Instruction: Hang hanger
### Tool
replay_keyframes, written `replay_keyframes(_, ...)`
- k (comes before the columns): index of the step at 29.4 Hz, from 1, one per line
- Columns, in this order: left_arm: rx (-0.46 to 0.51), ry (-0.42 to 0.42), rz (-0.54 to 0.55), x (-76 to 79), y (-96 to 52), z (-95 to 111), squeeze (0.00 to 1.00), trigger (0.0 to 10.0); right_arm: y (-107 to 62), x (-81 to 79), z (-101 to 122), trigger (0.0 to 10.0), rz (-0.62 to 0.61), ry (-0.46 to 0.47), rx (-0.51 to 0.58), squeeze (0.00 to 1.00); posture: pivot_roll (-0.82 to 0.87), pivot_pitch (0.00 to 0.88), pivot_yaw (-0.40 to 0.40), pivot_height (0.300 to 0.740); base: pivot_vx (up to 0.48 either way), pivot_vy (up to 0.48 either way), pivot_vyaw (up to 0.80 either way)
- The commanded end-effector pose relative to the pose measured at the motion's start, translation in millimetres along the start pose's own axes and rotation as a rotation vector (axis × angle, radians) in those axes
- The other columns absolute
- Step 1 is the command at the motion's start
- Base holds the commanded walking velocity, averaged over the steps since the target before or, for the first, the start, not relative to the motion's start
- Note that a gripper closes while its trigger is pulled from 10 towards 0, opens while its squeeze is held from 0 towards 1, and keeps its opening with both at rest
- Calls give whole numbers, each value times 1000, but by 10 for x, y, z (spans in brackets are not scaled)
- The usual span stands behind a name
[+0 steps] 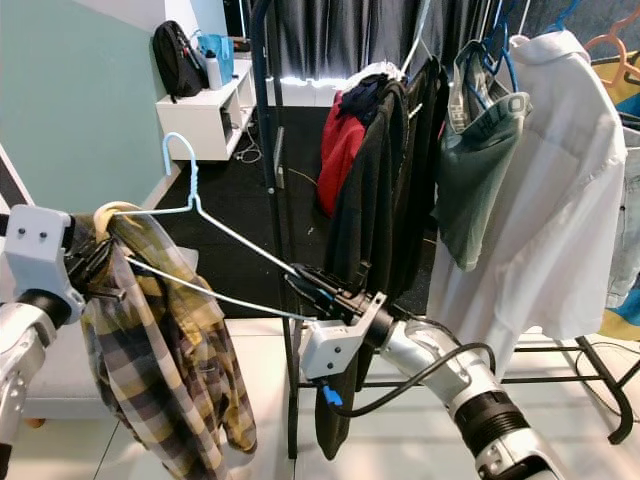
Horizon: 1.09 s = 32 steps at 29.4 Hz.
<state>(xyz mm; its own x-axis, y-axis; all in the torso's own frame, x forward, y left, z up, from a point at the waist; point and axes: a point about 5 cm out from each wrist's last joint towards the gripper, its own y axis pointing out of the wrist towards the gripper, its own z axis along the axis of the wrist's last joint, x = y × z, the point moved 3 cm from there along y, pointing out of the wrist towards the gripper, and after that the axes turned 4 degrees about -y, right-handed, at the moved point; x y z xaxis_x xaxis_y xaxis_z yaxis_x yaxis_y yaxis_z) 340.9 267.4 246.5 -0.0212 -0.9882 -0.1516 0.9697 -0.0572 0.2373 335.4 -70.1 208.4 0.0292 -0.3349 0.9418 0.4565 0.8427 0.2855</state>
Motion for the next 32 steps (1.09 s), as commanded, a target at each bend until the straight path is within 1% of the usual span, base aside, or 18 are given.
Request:
replay_keyframes(1,-1,25,-32,42,23,5,0,0,54,119,100,10000,-82,6,55,0,48,108,-4,740,0,0,0)
replay_keyframes(4,18,62,-70,99,61,96,0,0,72,49,124,10000,-77,8,44,0,51,109,-4,740,0,0,0)
replay_keyframes(7,63,115,-149,257,82,285,0,0,126,-108,145,10000,-71,17,6,0,53,110,-2,740,0,0,0)
replay_keyframes(11,72,130,-174,306,71,320,0,0,141,-146,146,10000,-71,28,-3,0,57,112,-1,740,0,0,0)
replay_keyframes(13,91,173,-249,424,14,417,0,0,200,-241,122,10000,-62,48,-42,0,64,113,-3,740,0,0,0)
replay_keyframes(14,91,173,-249,424,14,417,0,0,200,-241,122,10000,-62,48,-42,0,64,113,-3,740,0,0,0)
replay_keyframes(17,97,224,-356,548,-87,505,0,0,271,-287,88,10000,-60,55,-77,0,72,113,-1,740,0,0,0)
replay_keyframes(19,97,224,-356,548,-87,505,0,0,271,-287,88,10000,-60,55,-77,0,72,113,-1,740,0,0,0)
replay_keyframes(20,90,230,-401,586,-141,525,0,0,291,-287,60,10000,-63,49,-94,0,72,111,1,740,0,0,0)
replay_keyframes(21,90,230,-401,586,-141,525,0,0,291,-287,60,10000,-63,49,-94,0,72,111,1,740,0,0,0)
replay_keyframes(22,77,232,-457,632,-207,533,0,0,310,-286,30,10000,-63,49,-110,0,72,111,1,740,0,0,0)
replay_keyframes(23,77,232,-457,632,-207,533,0,0,310,-286,30,10000,-63,49,-110,0,72,111,1,740,0,0,0)
replay_keyframes(25,11,247,-611,751,-389,486,0,0,347,-269,-12,10000,-70,40,-136,0,77,112,0,740,0,0,0)
replay_keyframes(27,11,247,-611,751,-389,486,0,0,347,-269,-12,10000,-70,40,-136,0,77,112,0,740,0,0,0)
replay_keyframes(28,-24,253,-672,797,-465,454,0,0,364,-257,-17,10000,-77,37,-140,0,77,112,0,740,0,0,0)
replay_keyframes(29,-24,253,-672,797,-465,454,0,0,364,-257,-17,10000,-77,37,-140,0,77,112,0,740,0,0,0)
replay_keyframes(30,-69,277,-735,856,-539,393,0,0,391,-229,-9,10000,-91,35,-135,0,87,108,-8,740,0,0,0)
replay_keyframes(32,-69,277,-735,856,-539,393,0,0,391,-229,-9,10000,-91,35,-135,0,87,108,-8,740,0,0,0)
